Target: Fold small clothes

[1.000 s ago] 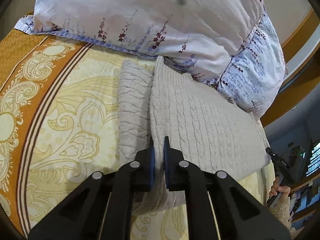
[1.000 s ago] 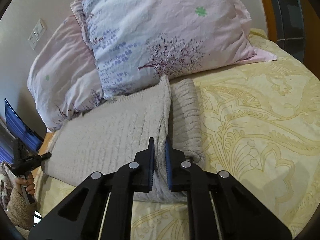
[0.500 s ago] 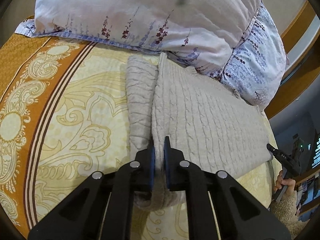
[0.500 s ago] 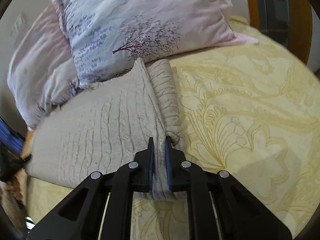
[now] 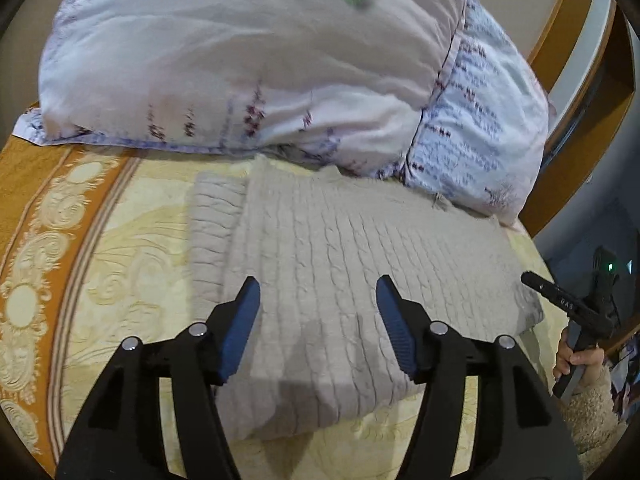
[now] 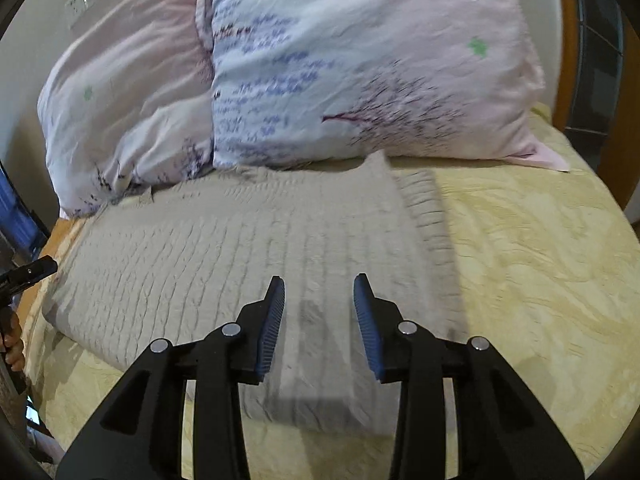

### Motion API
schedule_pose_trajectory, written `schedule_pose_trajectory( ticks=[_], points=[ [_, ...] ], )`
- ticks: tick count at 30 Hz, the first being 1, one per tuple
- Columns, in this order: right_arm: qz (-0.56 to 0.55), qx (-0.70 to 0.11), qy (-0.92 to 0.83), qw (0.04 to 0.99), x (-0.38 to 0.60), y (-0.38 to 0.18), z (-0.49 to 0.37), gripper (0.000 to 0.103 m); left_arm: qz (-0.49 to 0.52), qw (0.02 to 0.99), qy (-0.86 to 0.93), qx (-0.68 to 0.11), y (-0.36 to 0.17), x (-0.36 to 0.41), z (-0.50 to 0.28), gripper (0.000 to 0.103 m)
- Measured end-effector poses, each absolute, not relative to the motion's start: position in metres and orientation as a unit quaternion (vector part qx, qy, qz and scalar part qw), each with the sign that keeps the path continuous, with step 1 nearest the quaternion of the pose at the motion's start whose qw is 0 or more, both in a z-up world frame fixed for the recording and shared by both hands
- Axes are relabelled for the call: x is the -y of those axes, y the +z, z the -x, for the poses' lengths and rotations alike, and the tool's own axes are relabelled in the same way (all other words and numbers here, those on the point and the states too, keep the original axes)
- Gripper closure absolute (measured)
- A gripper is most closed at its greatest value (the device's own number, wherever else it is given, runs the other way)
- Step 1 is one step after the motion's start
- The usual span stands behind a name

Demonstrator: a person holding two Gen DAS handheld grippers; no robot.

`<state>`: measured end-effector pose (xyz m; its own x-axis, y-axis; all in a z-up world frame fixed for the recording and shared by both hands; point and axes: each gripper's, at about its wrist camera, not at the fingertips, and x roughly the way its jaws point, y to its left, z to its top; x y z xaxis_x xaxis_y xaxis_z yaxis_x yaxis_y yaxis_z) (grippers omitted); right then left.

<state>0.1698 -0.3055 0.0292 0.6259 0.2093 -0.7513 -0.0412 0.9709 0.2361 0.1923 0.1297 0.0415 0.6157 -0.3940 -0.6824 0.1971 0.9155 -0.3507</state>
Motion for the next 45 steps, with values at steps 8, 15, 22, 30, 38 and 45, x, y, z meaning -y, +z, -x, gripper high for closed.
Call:
schedule_pose_trajectory(
  ticks=[8,15,22,30,38,45],
  points=[
    [-0.105,-0.458,0.06,0.881,0.305,0.008,-0.182,0.056,0.134,0.878,-0.152,-0.434,0.018,-0.135,-0.202,0.042],
    [-0.103,-0.456,0.069,0.881,0.306,0.006,-0.178,0.055,0.251,0.857,-0.173,-0.416,0.021,-0.171,-0.206,0.042],
    [-0.106,-0.455,0.07,0.881,0.305,0.006,-0.178,0.054,0.318,0.836,-0.127,-0.429,0.016,-0.207,-0.227,0.042],
    [-0.108,-0.452,0.072,0.882,0.307,0.007,-0.177,0.053,0.344,0.815,-0.126,-0.449,-0.001,-0.206,-0.241,0.041],
    [-0.1,-0.448,0.07,0.886,0.302,0.007,-0.177,0.047,0.342,0.816,-0.131,-0.448,-0.001,-0.199,-0.244,0.04],
    [-0.099,-0.434,0.07,0.893,0.294,0.02,-0.178,0.047,0.352,0.804,-0.139,-0.458,-0.005,-0.188,-0.25,0.053]
  ],
)
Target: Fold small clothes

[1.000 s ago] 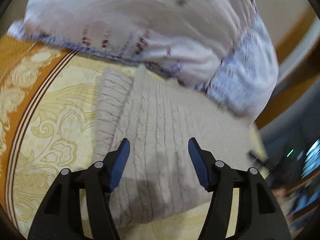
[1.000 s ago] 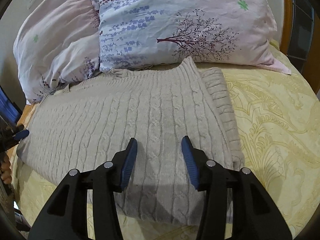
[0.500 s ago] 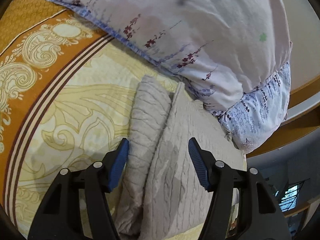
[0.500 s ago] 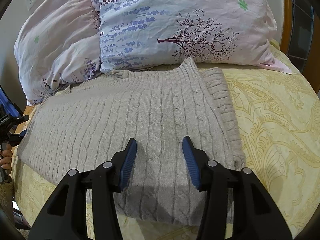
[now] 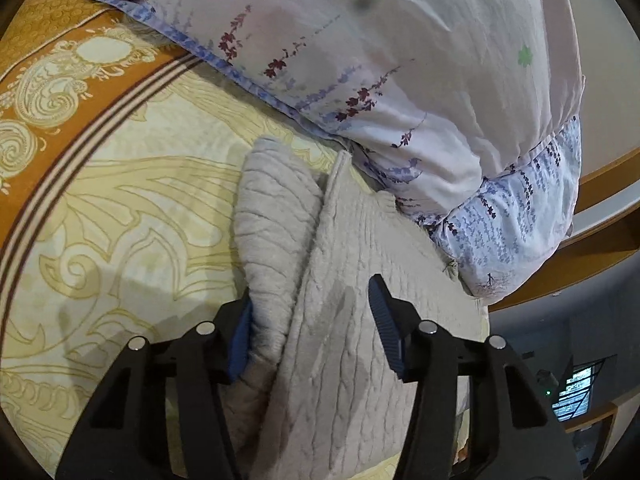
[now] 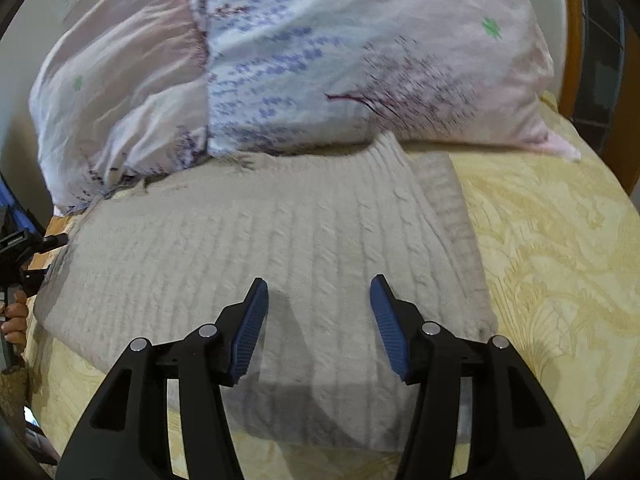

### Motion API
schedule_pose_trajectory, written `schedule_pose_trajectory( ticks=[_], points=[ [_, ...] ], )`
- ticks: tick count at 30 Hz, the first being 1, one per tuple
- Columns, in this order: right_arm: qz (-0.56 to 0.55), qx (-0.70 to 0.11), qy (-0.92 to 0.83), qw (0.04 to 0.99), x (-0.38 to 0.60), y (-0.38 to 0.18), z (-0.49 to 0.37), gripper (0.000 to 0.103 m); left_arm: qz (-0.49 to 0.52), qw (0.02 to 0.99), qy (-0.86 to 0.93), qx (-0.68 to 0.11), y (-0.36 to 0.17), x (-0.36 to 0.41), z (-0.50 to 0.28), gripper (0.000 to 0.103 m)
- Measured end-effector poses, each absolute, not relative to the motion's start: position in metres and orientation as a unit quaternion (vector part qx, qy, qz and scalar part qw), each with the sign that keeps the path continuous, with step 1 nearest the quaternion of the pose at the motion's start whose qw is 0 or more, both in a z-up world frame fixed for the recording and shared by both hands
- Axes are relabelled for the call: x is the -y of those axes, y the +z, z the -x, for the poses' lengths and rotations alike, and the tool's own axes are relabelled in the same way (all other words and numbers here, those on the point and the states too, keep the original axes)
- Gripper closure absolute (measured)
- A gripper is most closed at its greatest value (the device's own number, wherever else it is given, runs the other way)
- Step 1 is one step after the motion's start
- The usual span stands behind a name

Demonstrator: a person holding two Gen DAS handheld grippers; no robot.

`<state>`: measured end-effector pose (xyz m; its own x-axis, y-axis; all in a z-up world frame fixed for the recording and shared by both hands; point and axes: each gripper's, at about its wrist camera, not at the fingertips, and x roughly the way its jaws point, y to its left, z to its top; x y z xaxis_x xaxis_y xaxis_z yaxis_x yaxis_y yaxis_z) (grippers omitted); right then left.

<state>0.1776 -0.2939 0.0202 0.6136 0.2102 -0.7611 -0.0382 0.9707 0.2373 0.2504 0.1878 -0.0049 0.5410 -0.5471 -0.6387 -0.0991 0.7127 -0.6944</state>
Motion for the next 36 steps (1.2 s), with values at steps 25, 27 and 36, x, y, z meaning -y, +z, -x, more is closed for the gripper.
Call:
schedule_pose_trajectory(
  ticks=[25,27,36],
  points=[
    [-0.108,-0.414,0.08,0.9,0.295,0.031,-0.173,0.047,0.375,0.806,-0.247,-0.386,0.082,-0.103,-0.246,0.086],
    [-0.113,-0.41,0.081,0.901,0.298,0.033,-0.17,0.047,0.377,0.799,-0.265,-0.387,0.087,-0.082,-0.251,0.086],
    [-0.125,-0.402,0.077,0.904,0.317,0.035,-0.16,0.047,0.368,0.766,-0.325,-0.416,0.073,0.025,-0.269,0.086]
  ],
)
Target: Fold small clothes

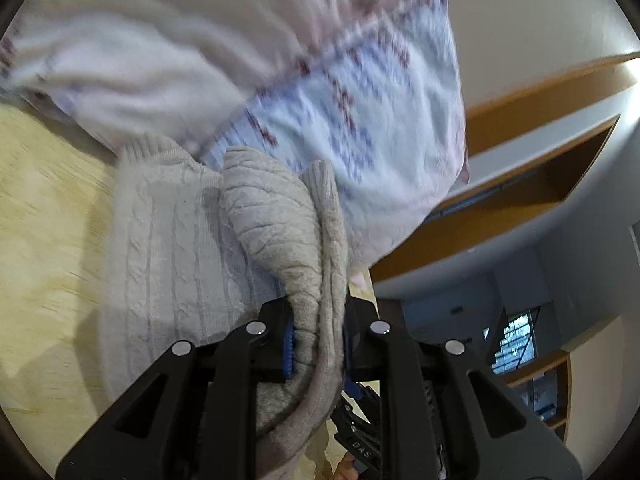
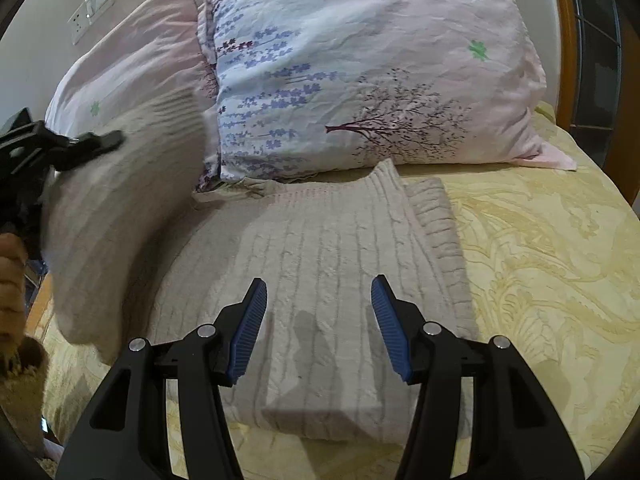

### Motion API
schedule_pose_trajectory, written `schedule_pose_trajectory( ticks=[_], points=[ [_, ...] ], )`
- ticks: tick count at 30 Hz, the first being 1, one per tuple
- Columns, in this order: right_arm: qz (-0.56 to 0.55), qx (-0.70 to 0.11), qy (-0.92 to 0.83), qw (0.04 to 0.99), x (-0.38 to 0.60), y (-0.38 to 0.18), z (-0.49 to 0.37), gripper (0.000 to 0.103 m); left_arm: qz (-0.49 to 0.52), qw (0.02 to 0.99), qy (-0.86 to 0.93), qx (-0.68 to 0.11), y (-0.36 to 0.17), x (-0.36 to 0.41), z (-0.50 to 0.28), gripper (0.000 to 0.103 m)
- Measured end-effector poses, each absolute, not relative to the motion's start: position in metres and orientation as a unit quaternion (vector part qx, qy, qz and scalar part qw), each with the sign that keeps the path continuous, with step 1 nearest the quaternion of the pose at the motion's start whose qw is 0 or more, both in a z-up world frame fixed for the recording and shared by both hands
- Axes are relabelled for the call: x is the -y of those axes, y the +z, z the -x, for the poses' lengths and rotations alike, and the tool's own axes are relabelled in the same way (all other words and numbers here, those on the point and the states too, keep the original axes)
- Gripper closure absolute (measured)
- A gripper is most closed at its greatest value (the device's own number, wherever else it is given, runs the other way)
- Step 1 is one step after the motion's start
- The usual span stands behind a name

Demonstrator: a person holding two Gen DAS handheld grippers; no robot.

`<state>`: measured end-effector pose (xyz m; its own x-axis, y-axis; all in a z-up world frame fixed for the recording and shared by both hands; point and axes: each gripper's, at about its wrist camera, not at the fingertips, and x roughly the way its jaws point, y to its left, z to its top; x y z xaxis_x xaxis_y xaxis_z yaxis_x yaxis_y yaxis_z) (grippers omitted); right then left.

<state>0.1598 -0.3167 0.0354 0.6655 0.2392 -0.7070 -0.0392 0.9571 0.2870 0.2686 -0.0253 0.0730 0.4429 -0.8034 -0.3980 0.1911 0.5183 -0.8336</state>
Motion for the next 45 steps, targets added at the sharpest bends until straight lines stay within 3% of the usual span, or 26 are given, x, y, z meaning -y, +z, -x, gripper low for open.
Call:
schedule_pose_trajectory(
  ticks=[8,10,12,17,26,31,35,37,39,43,45],
  points=[
    [-0.219,-0.401,0.129,0.88,0.345,0.035,-0.167,0.047,0.353,0.738,-0.321,-0.476,0.027,0.082,-0.276,0.082],
    [-0.271,-0.401,0.167,0.859,0.354,0.035,-0.172,0.046,0.356,0.728,-0.346,-0.473,0.03,0.084,-0.275,0.07],
    [-0.312,-0.41,0.198,0.834,0.359,0.033,-0.181,0.044,0.358,0.717,-0.379,-0.462,0.04,0.081,-0.27,0.045],
    [-0.383,-0.459,0.234,0.766,0.362,0.017,-0.204,0.044,0.32,0.766,-0.382,-0.407,0.076,0.045,-0.251,0.031],
    [-0.507,-0.488,0.26,0.662,0.373,-0.016,-0.224,0.044,0.263,0.823,-0.242,-0.442,0.047,-0.004,-0.258,0.03],
    [-0.538,-0.497,0.27,0.625,0.377,-0.021,-0.23,0.031,0.244,0.812,-0.25,-0.467,0.03,-0.002,-0.26,0.03],
    [-0.513,-0.51,0.251,0.643,0.368,-0.014,-0.24,0.03,0.227,0.815,-0.255,-0.468,0.027,0.004,-0.256,0.029],
    [-0.483,-0.514,0.237,0.668,0.361,-0.009,-0.248,0.034,0.224,0.817,-0.255,-0.466,0.029,0.005,-0.256,0.029],
    [-0.451,-0.515,0.223,0.694,0.352,-0.004,-0.255,0.051,0.224,0.817,-0.256,-0.466,0.028,0.005,-0.255,0.029],
    [-0.42,-0.513,0.202,0.721,0.342,-0.005,-0.262,0.066,0.229,0.814,-0.256,-0.468,0.028,0.001,-0.257,0.029],
    [-0.415,-0.508,0.196,0.729,0.34,-0.008,-0.262,0.083,0.227,0.815,-0.255,-0.468,0.028,0.003,-0.258,0.029]
  ],
)
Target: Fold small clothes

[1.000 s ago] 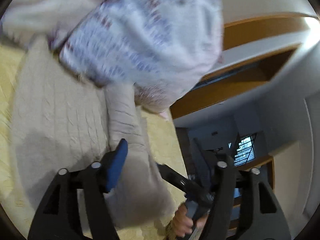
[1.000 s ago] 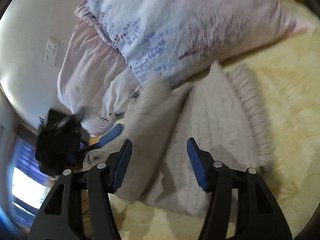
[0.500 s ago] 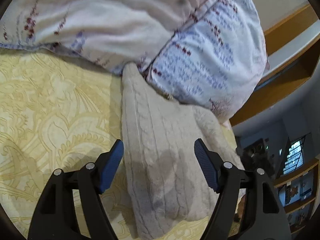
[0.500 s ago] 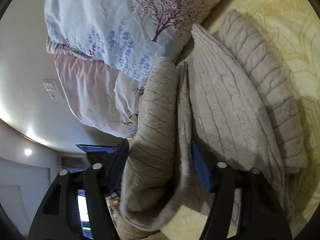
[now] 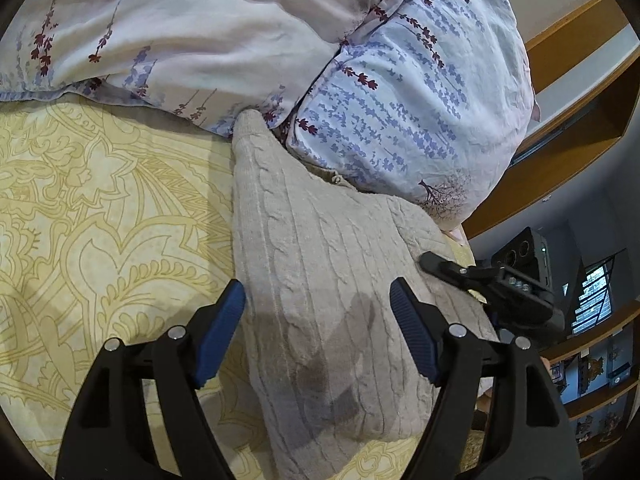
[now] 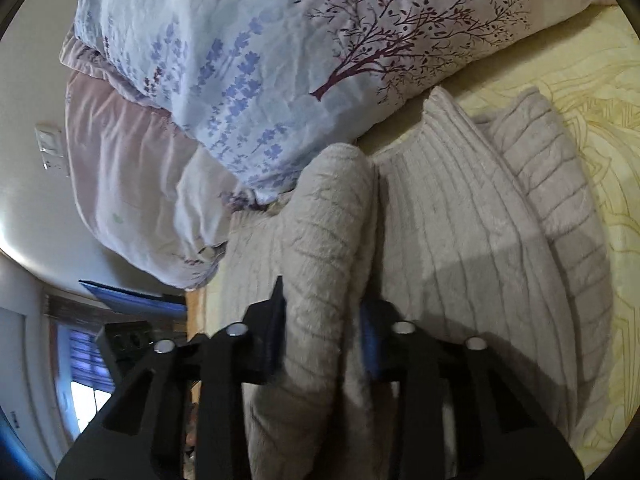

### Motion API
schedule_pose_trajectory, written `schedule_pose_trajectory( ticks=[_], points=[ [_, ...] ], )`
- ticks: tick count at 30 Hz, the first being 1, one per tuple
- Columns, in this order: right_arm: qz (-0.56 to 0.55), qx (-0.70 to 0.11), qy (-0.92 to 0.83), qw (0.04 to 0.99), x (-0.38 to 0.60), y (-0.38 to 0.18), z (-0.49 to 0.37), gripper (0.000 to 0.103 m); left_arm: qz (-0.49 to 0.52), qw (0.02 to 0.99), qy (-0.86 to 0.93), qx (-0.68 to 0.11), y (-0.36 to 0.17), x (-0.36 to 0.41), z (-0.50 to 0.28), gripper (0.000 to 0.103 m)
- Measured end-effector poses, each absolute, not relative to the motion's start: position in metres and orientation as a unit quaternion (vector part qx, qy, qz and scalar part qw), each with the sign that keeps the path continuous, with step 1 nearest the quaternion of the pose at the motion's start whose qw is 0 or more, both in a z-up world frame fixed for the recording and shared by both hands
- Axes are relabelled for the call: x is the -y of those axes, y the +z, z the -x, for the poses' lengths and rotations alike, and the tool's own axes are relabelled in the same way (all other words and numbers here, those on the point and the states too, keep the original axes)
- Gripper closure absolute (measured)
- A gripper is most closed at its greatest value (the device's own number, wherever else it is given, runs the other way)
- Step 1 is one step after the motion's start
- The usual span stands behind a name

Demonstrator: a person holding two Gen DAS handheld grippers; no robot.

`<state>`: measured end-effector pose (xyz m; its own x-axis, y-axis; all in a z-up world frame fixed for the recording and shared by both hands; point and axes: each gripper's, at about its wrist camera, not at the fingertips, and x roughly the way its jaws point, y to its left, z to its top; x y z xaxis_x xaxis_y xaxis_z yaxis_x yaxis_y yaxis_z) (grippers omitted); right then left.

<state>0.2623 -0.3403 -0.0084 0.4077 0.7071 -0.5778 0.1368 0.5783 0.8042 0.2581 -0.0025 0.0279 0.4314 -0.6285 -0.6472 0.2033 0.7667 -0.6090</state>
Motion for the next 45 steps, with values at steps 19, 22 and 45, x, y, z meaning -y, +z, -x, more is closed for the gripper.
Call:
schedule_pose_trajectory(
  ticks=[19,22,45],
  points=[
    [-0.247,-0.408,0.115,0.872,0.372,0.052,-0.216,0.088,0.202,0.804,-0.274,-0.487,0.026,0.029,-0.244,0.029],
    [-0.244,-0.4,0.107,0.877,0.382,0.055,-0.211,0.088,0.198,0.802,-0.281,-0.489,0.025,0.034,-0.24,0.029],
    [-0.317,-0.42,0.085,0.846,0.432,0.034,-0.134,0.046,0.18,0.783,-0.323,-0.501,0.019,0.038,-0.198,0.033]
  ],
)
